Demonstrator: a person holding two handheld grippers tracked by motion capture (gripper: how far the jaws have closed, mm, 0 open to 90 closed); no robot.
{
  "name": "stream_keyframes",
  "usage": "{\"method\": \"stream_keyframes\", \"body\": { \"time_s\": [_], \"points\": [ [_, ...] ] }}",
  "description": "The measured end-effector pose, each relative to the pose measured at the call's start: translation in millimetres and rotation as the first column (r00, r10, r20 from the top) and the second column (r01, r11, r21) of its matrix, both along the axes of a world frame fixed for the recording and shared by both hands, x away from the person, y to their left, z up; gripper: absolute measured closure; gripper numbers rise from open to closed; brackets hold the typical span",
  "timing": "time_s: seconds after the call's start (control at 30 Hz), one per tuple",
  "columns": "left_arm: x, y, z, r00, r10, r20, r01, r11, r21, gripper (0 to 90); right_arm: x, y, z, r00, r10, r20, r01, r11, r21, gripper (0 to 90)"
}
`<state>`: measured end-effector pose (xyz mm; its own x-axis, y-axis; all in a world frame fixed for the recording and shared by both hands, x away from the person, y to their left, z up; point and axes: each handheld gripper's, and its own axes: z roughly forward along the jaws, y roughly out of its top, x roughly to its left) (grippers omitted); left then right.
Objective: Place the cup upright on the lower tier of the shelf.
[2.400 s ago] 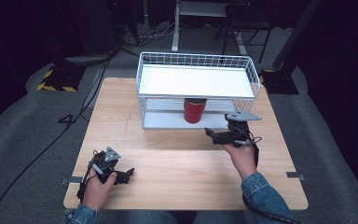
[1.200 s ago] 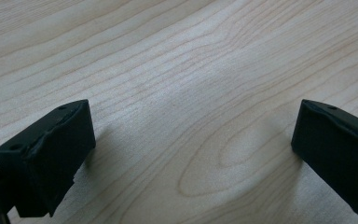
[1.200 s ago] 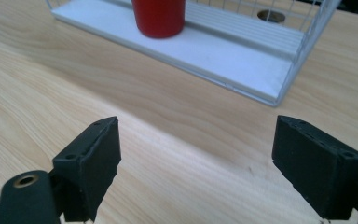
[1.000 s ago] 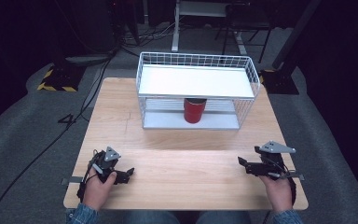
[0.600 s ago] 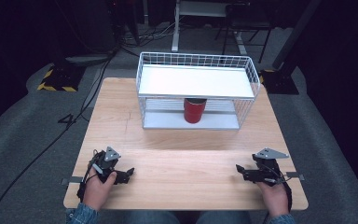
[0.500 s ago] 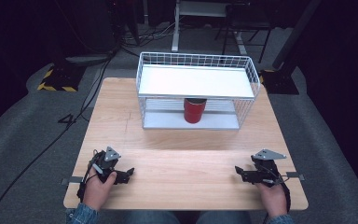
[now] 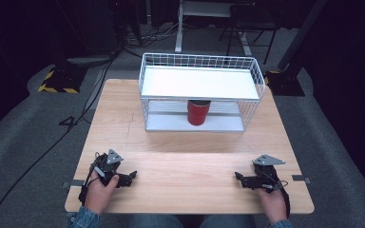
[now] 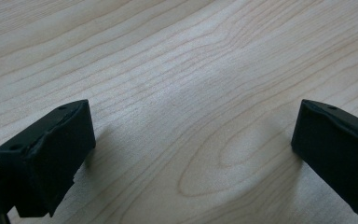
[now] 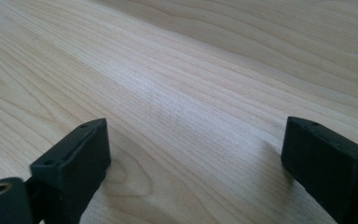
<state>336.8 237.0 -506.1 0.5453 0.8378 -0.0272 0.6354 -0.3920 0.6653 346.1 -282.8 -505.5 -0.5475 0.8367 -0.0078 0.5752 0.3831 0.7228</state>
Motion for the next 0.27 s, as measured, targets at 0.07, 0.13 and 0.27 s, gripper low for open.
{"method": "stream_keyframes", "body": {
  "time_s": [0.07,0.13,0.27],
  "points": [
    [0.0,0.0,0.0,1.0000,0.000,0.000,0.000,1.0000,0.000,0.0,1.5,0.9,-0.8,0.9999,-0.003,-0.013,0.002,1.0000,-0.010,0.0],
    [0.0,0.0,0.0,1.0000,0.000,0.001,0.000,1.0000,0.000,0.0,1.7,0.8,-0.8,0.9999,-0.004,-0.016,0.003,0.9999,-0.011,0.0],
    [0.0,0.0,0.0,1.0000,0.000,0.000,0.000,1.0000,0.000,0.0,2.0,1.2,-0.8,0.9998,-0.011,-0.016,0.011,0.9999,-0.009,0.0]
  ]
}}
